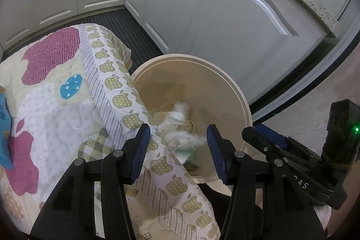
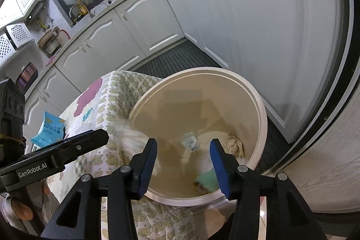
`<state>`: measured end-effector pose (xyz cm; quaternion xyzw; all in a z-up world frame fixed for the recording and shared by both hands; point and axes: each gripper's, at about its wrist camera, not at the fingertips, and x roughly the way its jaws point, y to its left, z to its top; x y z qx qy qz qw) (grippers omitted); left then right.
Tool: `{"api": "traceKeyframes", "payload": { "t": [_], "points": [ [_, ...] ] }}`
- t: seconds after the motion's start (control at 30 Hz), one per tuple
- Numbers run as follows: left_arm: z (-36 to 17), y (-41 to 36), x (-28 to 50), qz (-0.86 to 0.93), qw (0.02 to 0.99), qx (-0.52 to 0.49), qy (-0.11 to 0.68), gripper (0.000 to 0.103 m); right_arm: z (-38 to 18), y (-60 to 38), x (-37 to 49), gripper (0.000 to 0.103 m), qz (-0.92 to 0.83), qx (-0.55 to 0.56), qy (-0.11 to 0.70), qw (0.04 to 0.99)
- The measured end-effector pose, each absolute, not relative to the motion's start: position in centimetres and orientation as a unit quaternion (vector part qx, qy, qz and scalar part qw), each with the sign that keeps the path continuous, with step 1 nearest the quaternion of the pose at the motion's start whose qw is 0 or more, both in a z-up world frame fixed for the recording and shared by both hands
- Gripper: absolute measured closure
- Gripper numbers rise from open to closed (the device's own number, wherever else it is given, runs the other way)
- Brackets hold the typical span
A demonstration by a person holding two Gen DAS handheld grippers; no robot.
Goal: Collect trash
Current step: 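Open both tools and drop the towel and tissue into the bin, then move both open tools from the bin back over the table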
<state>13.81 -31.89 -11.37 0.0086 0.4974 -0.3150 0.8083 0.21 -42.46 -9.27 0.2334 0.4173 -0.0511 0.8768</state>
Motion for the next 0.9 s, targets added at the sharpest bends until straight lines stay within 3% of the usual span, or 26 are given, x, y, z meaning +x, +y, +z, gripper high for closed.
{"api": "traceKeyframes", "payload": {
  "t": [0.57,0.7,0.9],
  "points": [
    [-8.5,-27.3,10.5,-0.289,0.845,0.029,0.450,0.052,-5.5,-37.9,-0.7,0.054,-0.020,0.189,0.398,0.898],
    [-7.6,-24.9,9.4,-0.272,0.858,0.031,0.435,0.052,-4.5,-36.4,-0.8,0.044,-0.007,0.182,0.390,0.903],
    [-6.6,-21.1,8.2,-0.252,0.870,0.022,0.423,0.052,-3.1,-33.2,-0.4,0.044,0.021,0.165,0.384,0.908]
  ]
}}
